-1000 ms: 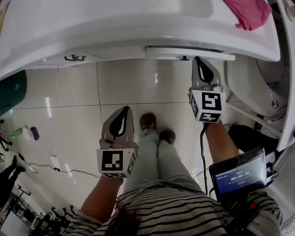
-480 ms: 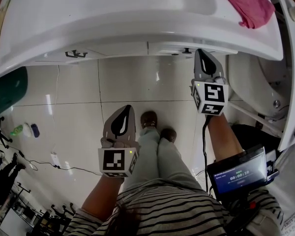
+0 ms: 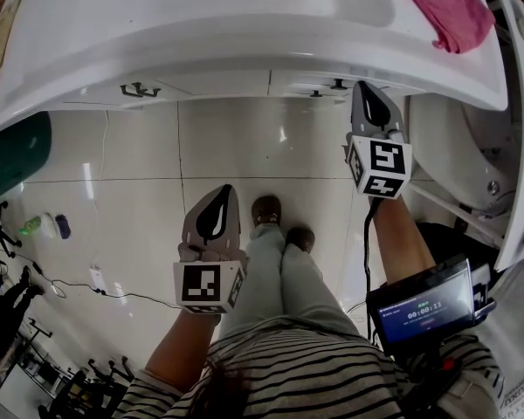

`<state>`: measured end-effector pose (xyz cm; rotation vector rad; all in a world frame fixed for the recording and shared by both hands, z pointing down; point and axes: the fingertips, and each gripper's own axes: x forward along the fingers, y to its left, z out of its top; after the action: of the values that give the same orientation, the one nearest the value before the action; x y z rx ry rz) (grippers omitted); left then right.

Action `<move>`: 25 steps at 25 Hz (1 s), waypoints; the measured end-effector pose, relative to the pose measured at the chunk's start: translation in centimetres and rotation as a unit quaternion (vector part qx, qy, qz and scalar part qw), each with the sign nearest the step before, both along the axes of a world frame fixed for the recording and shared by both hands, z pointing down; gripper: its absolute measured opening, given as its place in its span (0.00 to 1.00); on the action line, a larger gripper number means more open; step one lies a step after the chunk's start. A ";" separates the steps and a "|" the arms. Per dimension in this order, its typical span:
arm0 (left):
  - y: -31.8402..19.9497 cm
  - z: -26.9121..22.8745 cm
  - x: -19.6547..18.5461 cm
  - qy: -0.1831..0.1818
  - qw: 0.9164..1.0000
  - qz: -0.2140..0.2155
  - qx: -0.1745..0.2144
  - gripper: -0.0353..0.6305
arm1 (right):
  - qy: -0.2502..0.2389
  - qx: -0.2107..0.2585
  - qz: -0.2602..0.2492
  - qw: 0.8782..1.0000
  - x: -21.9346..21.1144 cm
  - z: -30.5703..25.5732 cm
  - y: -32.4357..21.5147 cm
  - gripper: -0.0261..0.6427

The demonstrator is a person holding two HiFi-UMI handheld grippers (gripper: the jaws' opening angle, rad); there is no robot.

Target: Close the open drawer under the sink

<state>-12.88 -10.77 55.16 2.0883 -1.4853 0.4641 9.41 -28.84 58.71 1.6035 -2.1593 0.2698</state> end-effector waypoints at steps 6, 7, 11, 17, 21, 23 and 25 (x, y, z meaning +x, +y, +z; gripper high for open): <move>-0.1 -0.4 -0.4 -0.002 1.000 -0.003 0.005 0.08 | 0.001 -0.010 -0.008 1.000 0.0 0.0 -0.7 0.04; -0.1 -0.5 -0.5 -0.003 1.000 -0.003 0.004 0.08 | 0.001 -0.009 -0.008 1.000 0.0 0.0 -0.7 0.04; -0.1 -0.6 -0.7 -0.008 1.000 -0.002 0.006 0.08 | 0.007 -0.008 -0.009 1.000 0.2 0.1 -0.9 0.04; 0.2 -0.7 -0.9 -0.007 1.000 -0.012 0.007 0.08 | 0.020 -0.017 -0.012 1.000 -0.3 0.6 -0.9 0.03; 2.5 -2.8 -0.5 -0.009 1.000 -0.011 0.011 0.08 | 0.012 -0.012 -0.021 1.000 -0.9 -2.5 1.4 0.03; 3.5 -4.4 -0.2 -0.009 1.000 -0.012 0.015 0.08 | 0.007 -0.009 -0.020 1.000 -0.7 -4.7 2.8 0.03; 4.1 -6.3 0.1 -0.006 1.000 -0.015 0.023 0.08 | 0.007 -0.008 -0.021 1.000 -0.4 -6.6 4.2 0.04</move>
<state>-12.83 -6.71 48.87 2.0986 -1.5452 0.4368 8.99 -24.64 52.09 1.5451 -2.1714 0.2626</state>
